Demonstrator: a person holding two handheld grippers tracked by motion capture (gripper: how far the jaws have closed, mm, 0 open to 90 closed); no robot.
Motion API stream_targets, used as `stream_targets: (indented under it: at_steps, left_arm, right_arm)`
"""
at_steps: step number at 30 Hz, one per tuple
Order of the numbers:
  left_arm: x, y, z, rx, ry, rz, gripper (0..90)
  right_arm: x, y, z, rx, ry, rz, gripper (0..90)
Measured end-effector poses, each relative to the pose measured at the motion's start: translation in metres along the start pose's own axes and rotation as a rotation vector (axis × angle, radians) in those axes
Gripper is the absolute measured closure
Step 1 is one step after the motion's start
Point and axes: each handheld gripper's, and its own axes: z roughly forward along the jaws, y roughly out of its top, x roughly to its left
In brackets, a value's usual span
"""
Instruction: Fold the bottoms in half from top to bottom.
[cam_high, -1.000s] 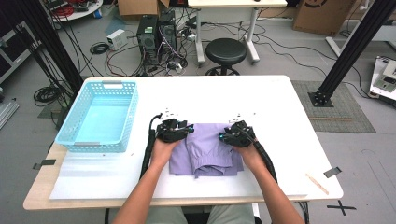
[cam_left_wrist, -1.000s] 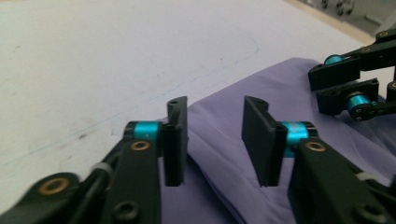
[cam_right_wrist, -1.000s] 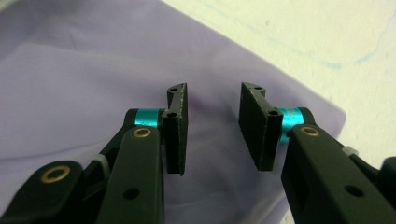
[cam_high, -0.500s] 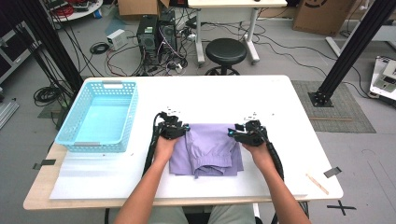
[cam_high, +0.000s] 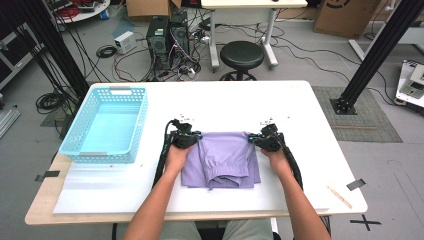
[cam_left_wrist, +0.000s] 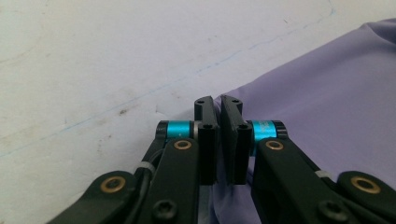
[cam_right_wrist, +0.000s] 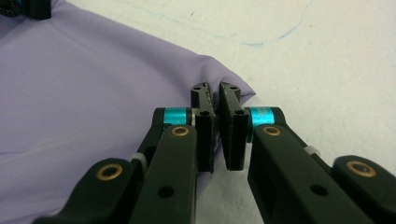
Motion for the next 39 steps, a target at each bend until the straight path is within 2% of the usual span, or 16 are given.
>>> stream_targets:
  at_steps: [2, 10, 12, 13, 14, 15, 16, 17, 19, 23, 24, 27, 29, 34, 37, 39]
  left_arm:
    - [0.000, 0.002, 0.000, -0.031, 0.004, -0.021, 86.4]
    - [-0.001, 0.010, 0.002, -0.111, -0.007, -0.030, 85.0]
    - [-0.004, 0.011, -0.001, -0.138, -0.013, -0.034, 75.3]
    - [-0.004, 0.012, -0.006, -0.172, -0.051, -0.056, 68.8]
    - [-0.004, 0.012, -0.010, -0.194, -0.061, -0.049, 65.0]
    - [-0.004, 0.012, -0.010, -0.194, -0.061, -0.049, 61.5]
    - [-0.003, 0.012, -0.015, -0.223, -0.070, -0.040, 61.5]
    - [-0.003, 0.011, -0.021, -0.250, -0.099, -0.038, 56.1]
    - [-0.002, 0.008, -0.027, -0.267, -0.121, -0.029, 51.1]
    - [0.001, 0.003, -0.036, -0.285, -0.153, -0.027, 45.4]
    - [0.004, -0.001, -0.042, -0.299, -0.173, -0.042, 42.9]
    - [0.006, -0.007, -0.050, -0.313, -0.188, -0.079, 32.9]
    - [0.006, -0.011, -0.055, -0.314, -0.194, -0.070, 25.5]
    - [0.005, -0.019, -0.063, -0.325, -0.198, -0.048, 25.5]
    - [0.005, -0.021, -0.067, -0.331, -0.204, -0.041, 25.6]
    - [0.004, -0.023, -0.069, -0.335, -0.212, -0.037, 25.5]
  right_arm:
    - [-0.001, 0.001, 0.001, -0.017, -0.011, 0.000, 86.8]
    - [-0.001, 0.005, -0.002, -0.100, -0.100, -0.027, 86.6]
    - [-0.002, 0.004, -0.003, -0.113, -0.108, -0.008, 80.4]
    - [-0.002, 0.004, -0.006, -0.122, -0.106, 0.004, 69.4]
    - [-0.003, 0.003, -0.010, -0.136, -0.088, 0.022, 64.7]
    - [-0.003, 0.003, -0.010, -0.136, -0.088, 0.022, 64.7]
    - [-0.003, 0.003, -0.015, -0.153, -0.068, 0.033, 62.7]
    - [0.001, 0.003, -0.025, -0.195, -0.053, 0.024, 55.3]
    - [0.004, 0.003, -0.031, -0.202, -0.030, 0.010, 52.0]
    - [0.011, 0.000, -0.036, -0.185, 0.006, -0.029, 48.0]
    - [0.017, -0.005, -0.039, -0.172, 0.024, -0.055, 46.9]
    - [0.027, -0.013, -0.042, -0.151, 0.075, -0.095, 46.7]
    - [0.034, -0.019, -0.043, -0.133, 0.111, -0.123, 46.5]
    - [0.056, -0.029, -0.042, -0.101, 0.198, -0.177, 46.4]
    - [0.065, -0.035, -0.035, -0.021, 0.177, -0.240, 48.7]
    - [0.066, -0.040, -0.033, -0.004, 0.188, -0.237, 49.7]
